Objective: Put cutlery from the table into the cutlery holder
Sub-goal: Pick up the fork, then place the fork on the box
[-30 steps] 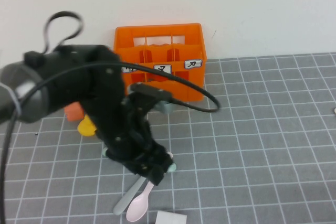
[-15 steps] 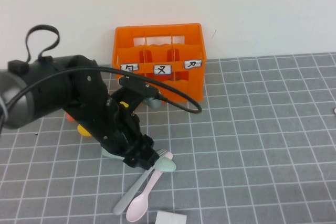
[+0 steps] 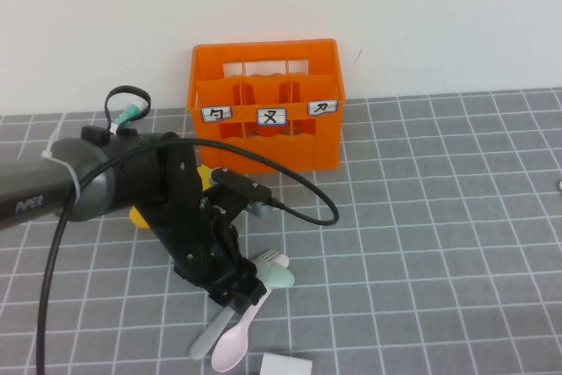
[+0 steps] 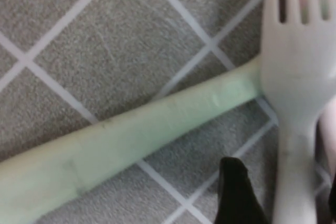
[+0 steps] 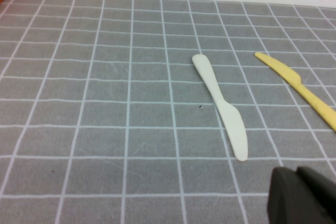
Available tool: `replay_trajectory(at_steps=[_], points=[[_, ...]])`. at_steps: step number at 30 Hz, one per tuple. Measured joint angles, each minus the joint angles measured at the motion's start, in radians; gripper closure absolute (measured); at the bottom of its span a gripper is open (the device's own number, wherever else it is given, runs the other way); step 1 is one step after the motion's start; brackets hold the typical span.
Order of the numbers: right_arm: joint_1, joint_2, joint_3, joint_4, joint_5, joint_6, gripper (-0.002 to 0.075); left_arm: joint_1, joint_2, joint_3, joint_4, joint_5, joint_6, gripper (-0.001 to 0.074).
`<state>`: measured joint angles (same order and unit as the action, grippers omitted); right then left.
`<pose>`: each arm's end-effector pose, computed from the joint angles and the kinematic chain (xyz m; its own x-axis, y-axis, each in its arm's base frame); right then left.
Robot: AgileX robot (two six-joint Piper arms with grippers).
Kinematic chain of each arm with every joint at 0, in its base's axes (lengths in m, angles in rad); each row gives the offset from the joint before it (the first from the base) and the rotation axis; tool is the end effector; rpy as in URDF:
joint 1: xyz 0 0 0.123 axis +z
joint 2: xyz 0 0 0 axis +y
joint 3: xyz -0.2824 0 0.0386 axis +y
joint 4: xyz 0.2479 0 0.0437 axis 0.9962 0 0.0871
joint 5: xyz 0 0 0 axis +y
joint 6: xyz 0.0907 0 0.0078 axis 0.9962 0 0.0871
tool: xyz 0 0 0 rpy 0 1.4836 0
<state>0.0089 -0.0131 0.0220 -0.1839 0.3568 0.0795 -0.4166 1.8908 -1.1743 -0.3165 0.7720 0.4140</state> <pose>0.0529 -0.0054 0.1748 -0.2733 -0.0952 -0.9572 0.0273 0.9939 -0.1066 0.3196 -0.1631 0.1619 -0.8030 0.5501 -0.2293 0.5899 0.7885 -0.1741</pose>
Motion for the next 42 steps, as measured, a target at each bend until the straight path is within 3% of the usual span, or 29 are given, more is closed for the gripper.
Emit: replay_trajectory(at_steps=[14,22,27,30,37,42], points=[[0.0,0.0,0.0,0.0,0.0,0.0,0.0729,0.0,0.025,-0.003,-0.009,-0.028,0.0,0.0412],[0.0,0.0,0.0,0.0,0.0,0.0,0.0729,-0.09,0.032,-0.01,0.056,-0.049,-0.044,0.0641],[0.0,0.0,0.0,0.0,0.0,0.0,0.0729,-0.194,0.032,-0.012,0.287,-0.067,-0.285,0.0643],[0.0,0.0,0.0,0.0,0.0,0.0,0.0729,-0.212,0.026,-0.012,0.373,-0.065,-0.383,0.0643],[0.0,0.0,0.0,0.0,0.0,0.0,0.0729,-0.216,-0.058,0.005,0.39,-0.064,-0.414,0.0644],[0.0,0.0,0.0,0.0,0.0,0.0,0.0729,-0.216,-0.254,0.007,0.386,-0.122,-0.414,0.0644]])
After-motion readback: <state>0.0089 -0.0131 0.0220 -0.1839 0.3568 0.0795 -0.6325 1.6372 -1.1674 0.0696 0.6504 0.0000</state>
